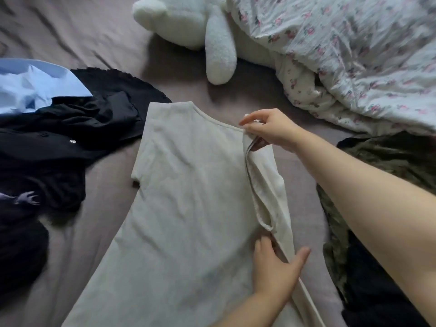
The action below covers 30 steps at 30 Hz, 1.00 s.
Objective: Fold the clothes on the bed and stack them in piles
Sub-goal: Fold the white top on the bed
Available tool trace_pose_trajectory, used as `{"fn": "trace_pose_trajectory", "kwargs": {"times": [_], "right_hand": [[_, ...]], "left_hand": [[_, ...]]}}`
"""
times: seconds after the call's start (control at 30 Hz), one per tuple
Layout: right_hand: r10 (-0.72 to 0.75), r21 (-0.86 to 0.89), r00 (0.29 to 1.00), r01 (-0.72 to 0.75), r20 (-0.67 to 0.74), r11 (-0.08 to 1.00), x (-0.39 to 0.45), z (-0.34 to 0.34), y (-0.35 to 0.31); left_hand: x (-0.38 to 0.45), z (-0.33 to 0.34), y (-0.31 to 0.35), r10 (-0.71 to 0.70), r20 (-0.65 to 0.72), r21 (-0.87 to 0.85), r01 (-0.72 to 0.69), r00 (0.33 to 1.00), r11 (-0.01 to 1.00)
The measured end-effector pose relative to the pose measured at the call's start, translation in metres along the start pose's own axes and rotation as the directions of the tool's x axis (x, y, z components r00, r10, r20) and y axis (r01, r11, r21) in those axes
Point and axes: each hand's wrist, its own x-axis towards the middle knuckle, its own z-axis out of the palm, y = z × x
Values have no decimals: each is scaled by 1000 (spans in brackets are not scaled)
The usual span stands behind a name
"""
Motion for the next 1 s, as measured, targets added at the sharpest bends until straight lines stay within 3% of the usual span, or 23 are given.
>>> {"fn": "trace_pose_trajectory", "kwargs": {"times": [0.07,0.27,0.37,0.57,0.7,0.8,0.87,1.0], "right_hand": [[9,18,1000,-9,19,1000,9,24,-17],[-46,151,996,34,80,988,45,81,-56],[-62,103,994,53,89,993,66,105,-69],[-57,-202,998,55,-7,978,112,150,-74],[-62,-313,998,61,7,948,133,172,-71],[-60,-312,998,58,5,948,148,182,-72],[-55,-285,999,52,-2,957,159,186,-71],[22,-263,986,23,167,965,157,192,-63]], "left_hand": [[0,-4,9,-149,-71,-116,140,986,983],[26,-91,-7,-85,-456,-268,-46,886,962],[44,-150,-22,-79,-551,-251,-75,831,965],[84,-231,-45,-67,-636,-209,-88,769,974],[103,-253,-45,-102,-585,-283,-85,804,955],[118,-260,-43,-115,-561,-255,-39,820,966],[125,-261,-41,-111,-602,-236,-43,791,971],[136,-264,-43,-169,-639,-220,32,750,975]]}}
